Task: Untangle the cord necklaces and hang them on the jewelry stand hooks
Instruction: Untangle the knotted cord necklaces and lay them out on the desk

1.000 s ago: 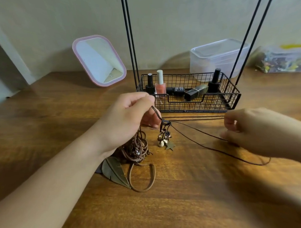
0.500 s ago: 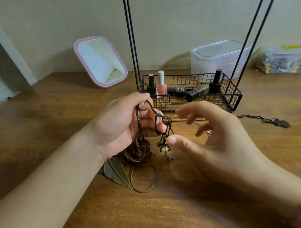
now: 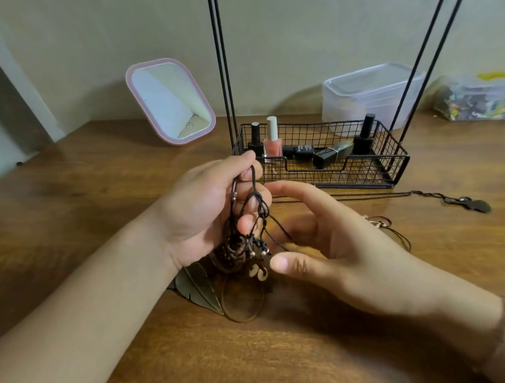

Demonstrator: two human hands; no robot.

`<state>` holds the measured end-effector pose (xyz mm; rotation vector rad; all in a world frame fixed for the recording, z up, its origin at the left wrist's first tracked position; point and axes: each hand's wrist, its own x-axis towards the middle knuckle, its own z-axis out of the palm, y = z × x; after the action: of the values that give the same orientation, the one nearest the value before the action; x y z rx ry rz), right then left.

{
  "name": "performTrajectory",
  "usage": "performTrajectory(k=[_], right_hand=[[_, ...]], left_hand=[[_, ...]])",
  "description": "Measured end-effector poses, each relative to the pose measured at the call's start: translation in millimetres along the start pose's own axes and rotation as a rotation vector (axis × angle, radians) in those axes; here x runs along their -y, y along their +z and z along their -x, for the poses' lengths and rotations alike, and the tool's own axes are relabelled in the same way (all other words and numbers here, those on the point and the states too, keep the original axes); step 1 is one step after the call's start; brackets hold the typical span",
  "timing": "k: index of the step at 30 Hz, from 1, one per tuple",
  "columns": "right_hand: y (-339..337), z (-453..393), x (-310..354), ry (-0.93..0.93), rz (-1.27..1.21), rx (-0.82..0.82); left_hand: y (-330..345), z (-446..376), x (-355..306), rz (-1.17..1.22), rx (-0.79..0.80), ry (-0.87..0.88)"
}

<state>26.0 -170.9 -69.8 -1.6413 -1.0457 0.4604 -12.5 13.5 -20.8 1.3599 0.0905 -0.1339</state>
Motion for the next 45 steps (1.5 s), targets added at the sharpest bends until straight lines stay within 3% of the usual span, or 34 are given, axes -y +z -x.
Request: performTrajectory(k=[5,12,25,32,38,45], right_hand=[[-9,2,5,0.031,-0.071,-0.1],[-21,4,17,-0.054,0.095,-0.209],[-4,3,12,-0.067,0.094,-0.228],[-1,5,13,-0.168,0.31,-0.378],[1,10,25,-0.388,0.597,-0.359],[8,7,23,-0.359,0.765,-0.338]], left_hand=[[-3,-1,0,0.008,-0.002,-0.027],[-1,2,0,-0.059,0.037,-0.034],[-2,1,4,-0.129,0.101,-0.017],[-2,1,5,-0.088,0.085,-0.025],[-2,-1,5,-0.06,0.042,-0.008],[-1,0,5,-0.028,0.058,-0.003]])
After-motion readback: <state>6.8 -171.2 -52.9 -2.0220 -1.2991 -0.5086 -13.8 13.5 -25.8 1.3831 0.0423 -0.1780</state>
